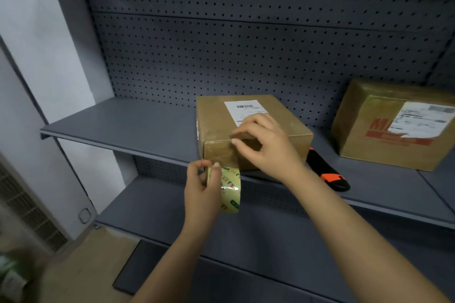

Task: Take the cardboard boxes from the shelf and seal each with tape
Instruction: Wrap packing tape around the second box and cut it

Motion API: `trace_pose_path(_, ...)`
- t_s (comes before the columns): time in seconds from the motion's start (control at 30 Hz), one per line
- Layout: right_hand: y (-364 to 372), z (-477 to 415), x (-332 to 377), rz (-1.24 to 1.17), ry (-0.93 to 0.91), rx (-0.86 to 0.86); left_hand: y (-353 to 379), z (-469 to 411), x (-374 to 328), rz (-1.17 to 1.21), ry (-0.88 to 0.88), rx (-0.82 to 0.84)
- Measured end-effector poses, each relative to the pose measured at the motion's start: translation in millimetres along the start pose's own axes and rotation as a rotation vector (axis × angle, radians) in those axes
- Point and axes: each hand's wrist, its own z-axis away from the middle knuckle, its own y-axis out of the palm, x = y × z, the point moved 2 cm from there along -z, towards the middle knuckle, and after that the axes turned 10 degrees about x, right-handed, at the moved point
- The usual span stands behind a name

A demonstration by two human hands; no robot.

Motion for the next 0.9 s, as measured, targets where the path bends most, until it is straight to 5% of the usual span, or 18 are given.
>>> trace_pose_path(0.17, 22.7, -18.6, 2.0, -0.071, -0.009, 0.135, -1.1, 0.6, -1.9, 0.006, 0.008, 0.007)
trace_pose_path(0.53, 40.7, -23.8, -4.7, -0.086, -0.023, 0.1, -12.8, 22.2, 34.7, -0.153, -0.149, -0.053)
trace_pose_path(0.9, 35.2, -22.1, -3.5, 0.034, -0.073, 0.25, -34.9, 25.4, 29.0, -0.063, -0.088, -0.142)
